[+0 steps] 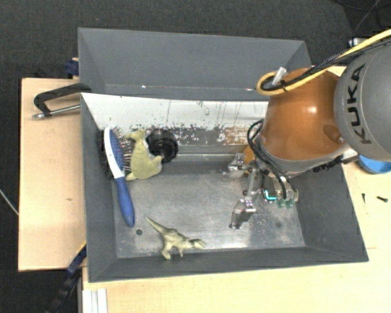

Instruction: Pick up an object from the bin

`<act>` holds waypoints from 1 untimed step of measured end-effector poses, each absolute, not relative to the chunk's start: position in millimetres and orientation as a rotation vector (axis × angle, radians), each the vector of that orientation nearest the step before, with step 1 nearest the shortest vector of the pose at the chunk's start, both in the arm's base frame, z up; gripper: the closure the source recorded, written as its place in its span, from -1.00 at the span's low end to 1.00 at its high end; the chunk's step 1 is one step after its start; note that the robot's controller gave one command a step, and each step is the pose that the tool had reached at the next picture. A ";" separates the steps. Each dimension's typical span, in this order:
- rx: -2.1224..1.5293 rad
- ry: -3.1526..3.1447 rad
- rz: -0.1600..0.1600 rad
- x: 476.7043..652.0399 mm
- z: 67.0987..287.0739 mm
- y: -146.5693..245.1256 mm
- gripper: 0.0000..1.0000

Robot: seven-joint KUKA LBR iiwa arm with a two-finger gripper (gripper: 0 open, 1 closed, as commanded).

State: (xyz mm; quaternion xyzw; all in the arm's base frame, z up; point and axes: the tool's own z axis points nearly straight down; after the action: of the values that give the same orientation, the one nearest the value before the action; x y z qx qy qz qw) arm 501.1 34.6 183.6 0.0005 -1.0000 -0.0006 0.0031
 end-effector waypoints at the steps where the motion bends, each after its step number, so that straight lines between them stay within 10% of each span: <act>1: 0.109 -3.132 0.002 491.8 87.7 -35.5 -1.00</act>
Offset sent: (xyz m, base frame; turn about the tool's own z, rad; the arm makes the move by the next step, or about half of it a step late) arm -0.0075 -0.0670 -0.0921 -0.0734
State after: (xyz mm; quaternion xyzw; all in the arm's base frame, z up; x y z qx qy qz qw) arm 491.8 -35.5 87.7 0.0349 -0.9994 0.0006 0.0039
